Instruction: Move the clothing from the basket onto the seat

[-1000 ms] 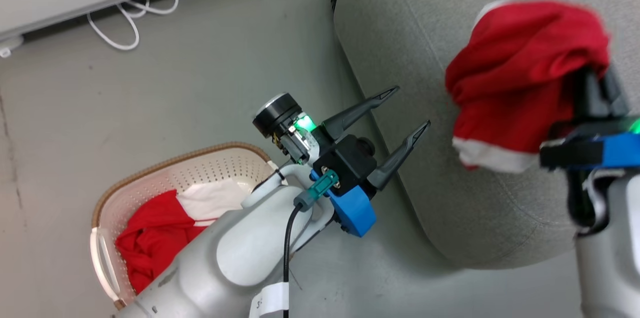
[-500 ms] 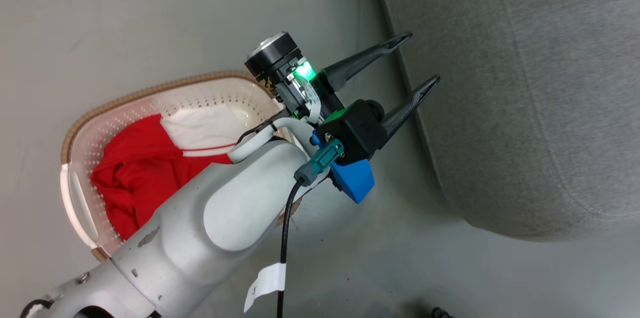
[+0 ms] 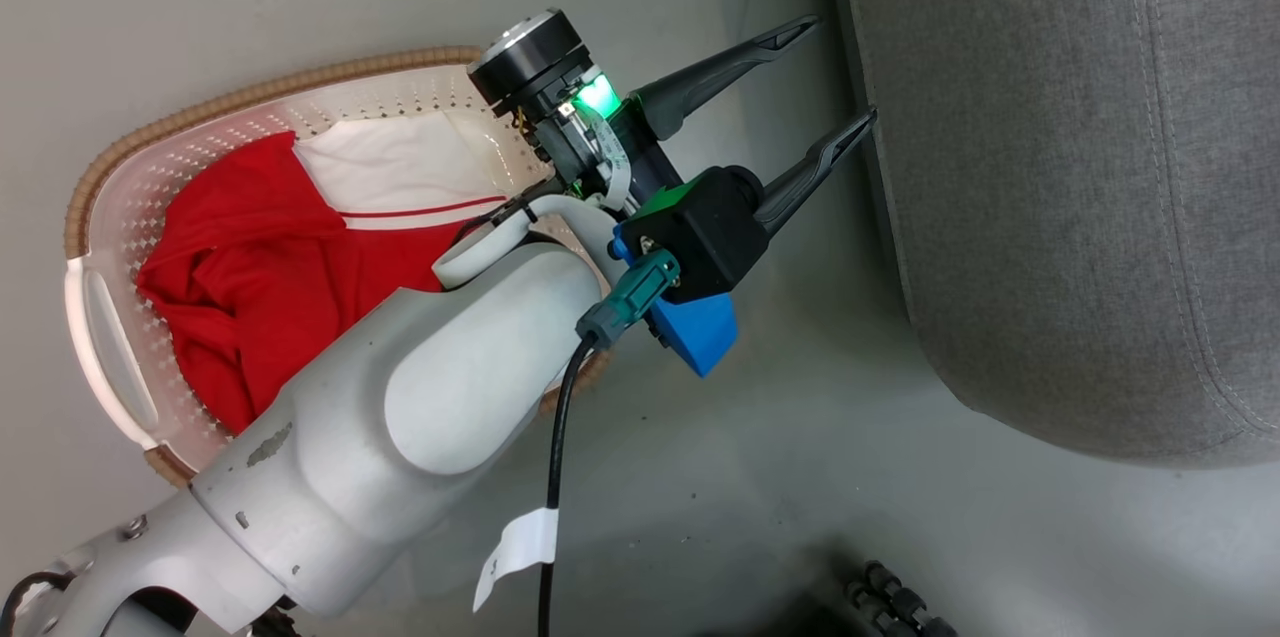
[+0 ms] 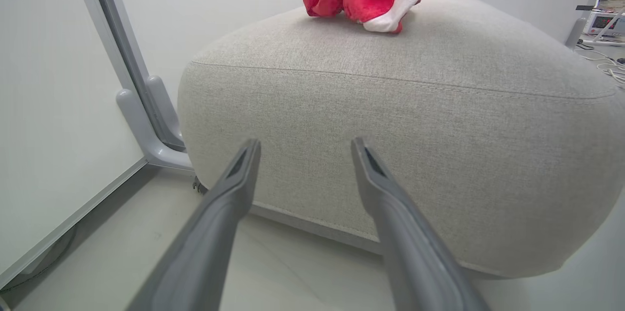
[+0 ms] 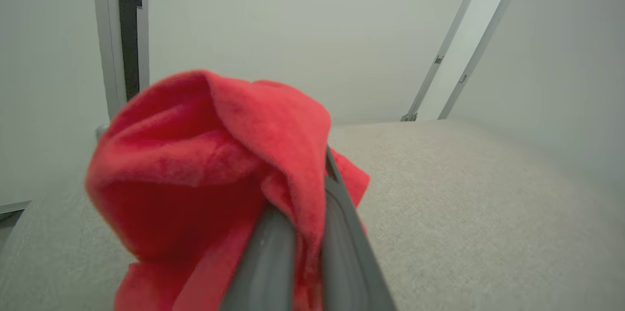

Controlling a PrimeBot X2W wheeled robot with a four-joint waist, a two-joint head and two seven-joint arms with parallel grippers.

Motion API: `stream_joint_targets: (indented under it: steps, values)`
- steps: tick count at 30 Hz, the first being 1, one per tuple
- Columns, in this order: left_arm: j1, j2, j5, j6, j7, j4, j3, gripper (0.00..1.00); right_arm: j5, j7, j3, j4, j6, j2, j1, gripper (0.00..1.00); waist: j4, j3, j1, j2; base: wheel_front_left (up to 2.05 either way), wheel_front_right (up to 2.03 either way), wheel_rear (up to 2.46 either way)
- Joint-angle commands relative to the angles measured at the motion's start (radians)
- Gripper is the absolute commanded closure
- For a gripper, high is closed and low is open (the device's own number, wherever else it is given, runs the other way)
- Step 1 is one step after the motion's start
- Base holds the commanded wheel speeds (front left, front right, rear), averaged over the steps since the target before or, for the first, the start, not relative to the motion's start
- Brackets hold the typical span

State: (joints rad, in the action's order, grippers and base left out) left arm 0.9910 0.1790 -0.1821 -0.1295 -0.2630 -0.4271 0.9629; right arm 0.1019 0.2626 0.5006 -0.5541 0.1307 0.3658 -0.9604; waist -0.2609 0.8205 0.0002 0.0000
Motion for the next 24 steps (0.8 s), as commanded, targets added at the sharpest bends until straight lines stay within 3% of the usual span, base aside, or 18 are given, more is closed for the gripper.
stream_joint_targets:
  steps: [1,8,9,10,11,24]
  values:
    - [0.011,0.005,0.002,-0.001,-0.003,0.0,0.001,0.0,-0.011,0.004,0.003,-0.017,0.0,-0.017,-0.012,1.0,-0.002,0.004,-0.0002,0.0,0.0,0.0,0.0]
    - [0.008,0.005,-0.001,-0.001,-0.003,-0.001,0.002,0.0,0.022,0.003,0.032,-0.08,0.0,-0.074,0.05,1.0,0.001,-0.001,-0.0002,0.0,0.0,0.0,0.0]
    - [0.009,0.005,-0.001,-0.001,-0.003,0.001,0.003,0.0,0.025,0.003,0.033,-0.082,0.0,-0.078,0.057,0.96,0.002,-0.004,-0.0002,0.0,0.0,0.0,0.0]
    - [0.009,0.005,-0.001,-0.001,-0.003,0.003,0.003,0.0,0.026,0.003,0.033,-0.082,0.0,-0.081,0.065,0.63,0.001,-0.009,-0.0002,0.0,0.0,0.0,0.0]
    - [0.007,0.005,-0.001,-0.001,-0.003,0.004,0.001,0.0,0.032,0.003,0.035,-0.082,0.0,-0.085,0.072,0.0,0.002,-0.015,-0.0002,0.0,0.0,0.0,0.0]
    - [-0.12,-0.036,-0.033,0.018,-0.003,0.05,-0.077,0.0,0.032,0.004,-0.056,0.157,0.0,-0.118,0.363,0.0,0.025,-0.246,-0.0002,0.0,0.0,0.0,0.0]
